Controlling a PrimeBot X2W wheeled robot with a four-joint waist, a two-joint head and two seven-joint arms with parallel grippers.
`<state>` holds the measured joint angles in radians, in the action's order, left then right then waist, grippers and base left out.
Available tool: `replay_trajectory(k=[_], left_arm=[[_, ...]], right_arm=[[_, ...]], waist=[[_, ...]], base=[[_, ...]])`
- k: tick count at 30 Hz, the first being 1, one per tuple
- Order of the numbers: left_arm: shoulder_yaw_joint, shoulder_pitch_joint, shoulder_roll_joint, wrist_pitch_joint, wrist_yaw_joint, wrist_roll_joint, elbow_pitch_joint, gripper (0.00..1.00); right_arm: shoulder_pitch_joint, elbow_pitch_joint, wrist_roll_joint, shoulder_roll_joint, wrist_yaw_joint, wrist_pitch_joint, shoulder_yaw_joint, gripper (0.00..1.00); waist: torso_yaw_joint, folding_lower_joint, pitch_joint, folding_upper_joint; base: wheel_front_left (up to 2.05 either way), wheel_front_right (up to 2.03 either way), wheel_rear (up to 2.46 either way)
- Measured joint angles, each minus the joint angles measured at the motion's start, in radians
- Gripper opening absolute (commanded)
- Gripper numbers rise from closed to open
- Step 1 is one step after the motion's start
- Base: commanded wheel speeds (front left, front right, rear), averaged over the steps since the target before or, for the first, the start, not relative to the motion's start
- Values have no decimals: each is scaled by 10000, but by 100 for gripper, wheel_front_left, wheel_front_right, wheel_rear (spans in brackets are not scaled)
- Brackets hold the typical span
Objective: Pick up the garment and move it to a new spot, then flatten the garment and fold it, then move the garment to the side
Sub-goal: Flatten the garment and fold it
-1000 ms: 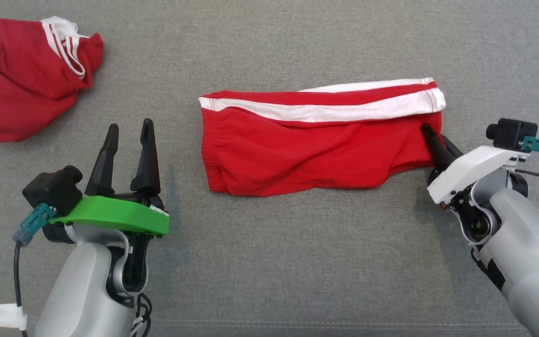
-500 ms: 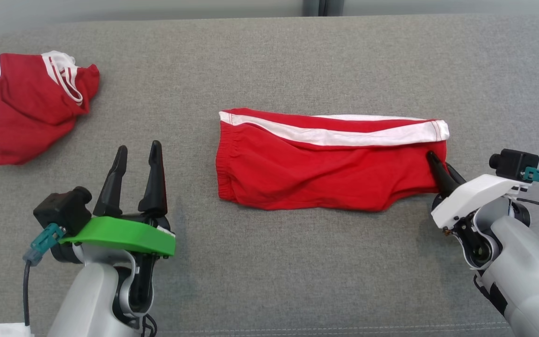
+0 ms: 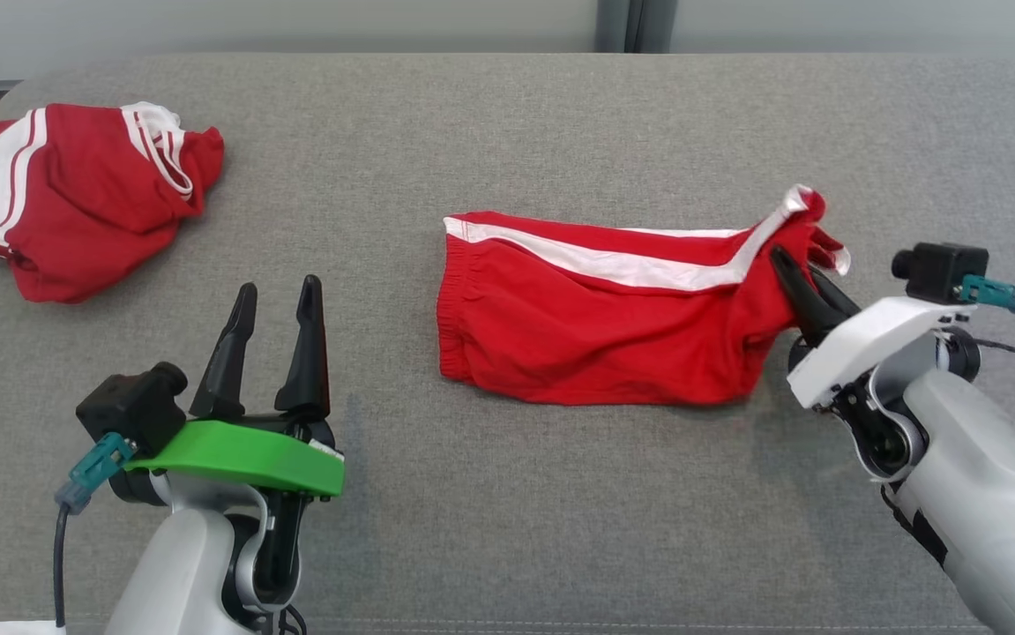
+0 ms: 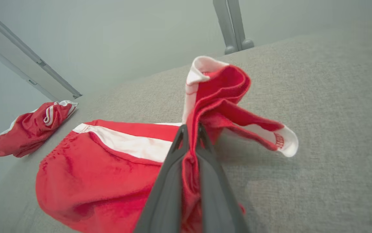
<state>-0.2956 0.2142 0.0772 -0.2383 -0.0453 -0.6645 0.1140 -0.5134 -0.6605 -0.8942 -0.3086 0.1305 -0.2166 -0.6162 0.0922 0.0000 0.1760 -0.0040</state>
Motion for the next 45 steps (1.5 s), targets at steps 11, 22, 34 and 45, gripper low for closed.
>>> replay_trajectory(k=[11,22,34,45], left_arm=[[-245,-104,-111,0,0,-102,-274,100],[-508,-137,-265,-2,0,-351,-322,100],[-307,-314,-288,-23,-92,-616,-447,100],[-178,-336,-268,-94,-121,-518,-646,100]], right_arm=[[-1420,803,1003,182,0,984,-1455,0],[-1997,288,1179,665,0,2290,-2125,0],[-2596,-813,1175,1653,-100,3068,-2449,100],[-3694,-94,1279,1703,-92,1985,-1766,100]], waist=[[519,0,19,0],[1445,0,119,0],[2326,0,348,0],[1616,0,235,0]], base=[[0,0,0],[0,0,0],[0,0,0],[0,0,0]])
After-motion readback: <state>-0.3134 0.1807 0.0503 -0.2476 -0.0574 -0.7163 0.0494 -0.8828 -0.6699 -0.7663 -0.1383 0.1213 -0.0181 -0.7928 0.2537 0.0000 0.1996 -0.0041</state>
